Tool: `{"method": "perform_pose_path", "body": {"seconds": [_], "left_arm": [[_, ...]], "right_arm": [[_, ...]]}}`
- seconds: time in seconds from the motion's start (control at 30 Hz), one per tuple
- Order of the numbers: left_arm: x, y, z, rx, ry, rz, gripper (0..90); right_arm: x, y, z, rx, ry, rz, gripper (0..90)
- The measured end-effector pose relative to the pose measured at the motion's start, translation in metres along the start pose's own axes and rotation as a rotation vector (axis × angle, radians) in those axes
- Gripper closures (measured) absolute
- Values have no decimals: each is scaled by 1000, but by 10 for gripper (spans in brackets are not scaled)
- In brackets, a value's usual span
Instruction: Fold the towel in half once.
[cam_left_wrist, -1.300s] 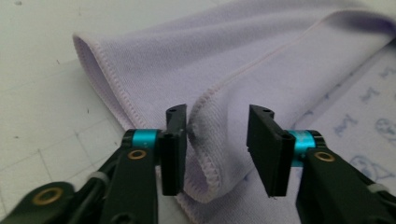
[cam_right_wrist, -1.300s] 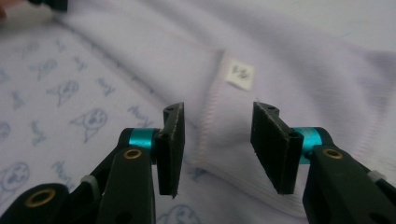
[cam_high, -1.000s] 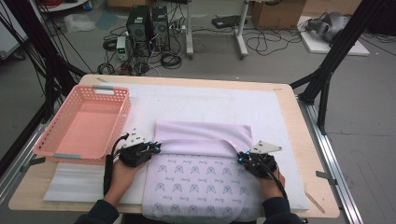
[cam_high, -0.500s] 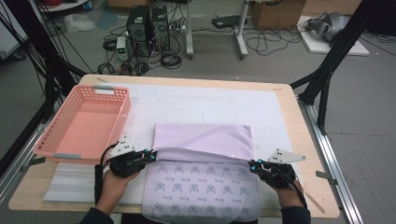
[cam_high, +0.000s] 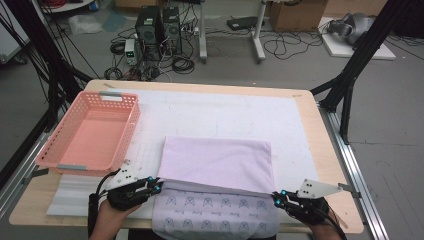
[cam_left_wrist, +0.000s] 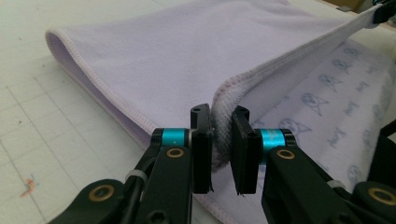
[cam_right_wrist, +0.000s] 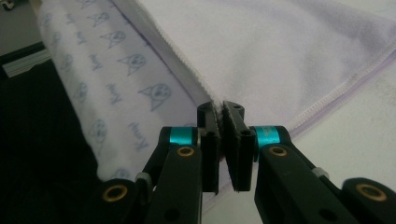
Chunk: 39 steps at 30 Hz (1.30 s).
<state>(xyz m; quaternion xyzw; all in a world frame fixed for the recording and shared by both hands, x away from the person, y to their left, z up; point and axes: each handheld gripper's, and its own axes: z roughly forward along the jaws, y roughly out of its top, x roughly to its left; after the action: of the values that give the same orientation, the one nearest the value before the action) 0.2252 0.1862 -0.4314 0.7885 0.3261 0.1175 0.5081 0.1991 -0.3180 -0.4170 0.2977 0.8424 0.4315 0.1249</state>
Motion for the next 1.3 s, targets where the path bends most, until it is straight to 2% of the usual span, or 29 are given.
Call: {"method": "perform_pose_path", "body": {"seconds": [0.17, 0.27, 0.33, 0.37, 0.43, 0.47, 0.5, 0.57, 0.63, 0.7, 0.77, 0.9, 1.0, 1.1, 1.2, 1.3], "left_arm": [[-8, -3, -10, 21, -44, 8, 817], [-13, -7, -15, 34, -65, 10, 816], [-15, -9, -17, 46, -77, -11, 771], [-15, -9, -18, 46, -87, -32, 707], [-10, -5, -20, 16, -108, -70, 554], [-6, 0, -22, -13, -109, -89, 499], [-1, 6, -23, -48, -106, -105, 471], [7, 16, -22, -95, -89, -133, 438], [17, 25, -14, -99, -50, -132, 428], [28, 31, 0, -100, -14, -154, 420], [41, 36, 16, -92, 21, -174, 419], [63, 44, 45, -60, 67, -211, 401], [74, 49, 56, -74, 91, -233, 398], [82, 53, 66, -81, 114, -234, 399], [92, 57, 79, -47, 123, -243, 398], [102, 57, 90, -15, 148, -235, 393]], "right_arm": [[11, -2, -11, -2, 21, -16, 850], [15, -6, -14, 9, 34, -9, 849], [16, -8, -14, 32, 39, -8, 843], [16, -9, -13, 48, 42, 0, 807], [12, -9, -13, 47, 33, 53, 570], [9, -8, -14, 12, 19, 95, 548], [6, -7, -16, -31, 24, 123, 529], [0, -3, -18, -105, 8, 164, 467], [-8, 3, -15, -133, -59, 173, 460], [-18, 9, -6, -124, -148, 211, 430], [-33, 13, 8, -125, -215, 239, 431], [-62, 23, 41, -87, -295, 259, 424], [-78, 32, 58, -55, -322, 253, 418], [-93, 40, 69, -9, -353, 247, 397], [-106, 47, 76, -9, -348, 255, 350], [-116, 52, 89, 7, -323, 252, 278]]}}
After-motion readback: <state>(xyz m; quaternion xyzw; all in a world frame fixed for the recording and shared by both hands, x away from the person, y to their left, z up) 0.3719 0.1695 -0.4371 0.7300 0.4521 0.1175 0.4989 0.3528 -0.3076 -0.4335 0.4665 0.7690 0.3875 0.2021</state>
